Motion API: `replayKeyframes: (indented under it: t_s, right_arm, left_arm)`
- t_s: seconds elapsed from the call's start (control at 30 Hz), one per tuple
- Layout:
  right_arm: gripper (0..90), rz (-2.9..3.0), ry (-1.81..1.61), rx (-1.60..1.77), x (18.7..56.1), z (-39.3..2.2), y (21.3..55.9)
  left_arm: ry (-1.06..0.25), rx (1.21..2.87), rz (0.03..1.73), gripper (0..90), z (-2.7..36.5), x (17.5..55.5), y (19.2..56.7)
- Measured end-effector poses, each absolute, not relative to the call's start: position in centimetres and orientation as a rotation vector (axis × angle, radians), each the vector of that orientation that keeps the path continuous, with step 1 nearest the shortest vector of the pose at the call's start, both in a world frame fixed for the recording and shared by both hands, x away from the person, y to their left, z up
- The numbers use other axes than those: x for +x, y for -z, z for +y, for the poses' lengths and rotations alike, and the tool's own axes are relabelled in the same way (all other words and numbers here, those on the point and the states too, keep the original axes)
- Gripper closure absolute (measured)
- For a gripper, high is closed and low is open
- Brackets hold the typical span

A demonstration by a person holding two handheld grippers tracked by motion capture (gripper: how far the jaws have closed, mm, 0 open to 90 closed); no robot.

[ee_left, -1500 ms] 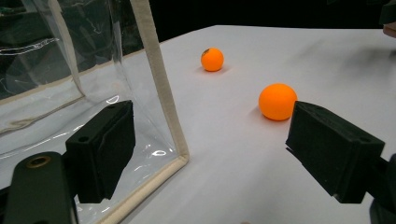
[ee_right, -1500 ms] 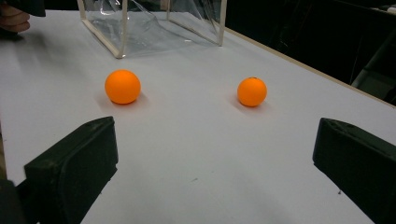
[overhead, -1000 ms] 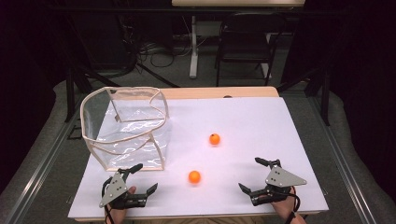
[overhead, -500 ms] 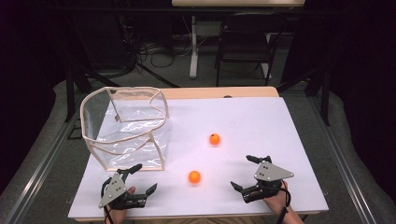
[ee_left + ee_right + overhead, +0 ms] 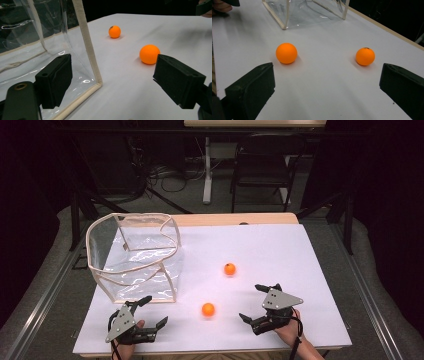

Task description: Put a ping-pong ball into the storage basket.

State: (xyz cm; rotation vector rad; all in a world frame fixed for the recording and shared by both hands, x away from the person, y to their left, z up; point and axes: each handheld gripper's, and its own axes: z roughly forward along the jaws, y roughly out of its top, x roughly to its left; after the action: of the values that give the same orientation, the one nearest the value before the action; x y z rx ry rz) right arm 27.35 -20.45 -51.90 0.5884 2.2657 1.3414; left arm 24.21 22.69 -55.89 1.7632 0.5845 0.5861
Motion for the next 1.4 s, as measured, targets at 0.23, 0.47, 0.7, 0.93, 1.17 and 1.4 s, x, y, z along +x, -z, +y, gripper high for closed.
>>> replayKeyframes:
  t_s: [0.23, 0.47, 0.7, 0.93, 1.17, 1.4]
  right_arm:
    - [0.0, 2.293, -1.333, 0.576, 27.8, -19.3, 51.8]
    - [0.0, 2.318, -1.328, 0.566, 28.3, -18.4, 51.6]
    - [0.0, 2.343, -1.317, 0.557, 28.6, -17.5, 51.6]
    - [0.0, 2.369, -1.300, 0.551, 29.0, -16.9, 51.6]
    - [0.0, 2.396, -1.287, 0.543, 29.3, -16.1, 51.5]
    - [0.0, 2.420, -1.276, 0.535, 29.7, -15.2, 51.5]
  left_arm:
    - [-0.588, 1.759, 0.587, 15.5, 22.7, 24.2, 55.9]
    - [-0.583, 1.761, 0.586, 15.5, 22.7, 24.3, 55.9]
    - [-0.583, 1.761, 0.587, 15.5, 22.7, 24.3, 55.9]
    - [-0.588, 1.760, 0.589, 15.5, 22.8, 24.3, 55.9]
    - [-0.586, 1.760, 0.592, 15.5, 22.8, 24.2, 55.9]
    - [-0.584, 1.760, 0.592, 15.5, 22.8, 24.2, 55.9]
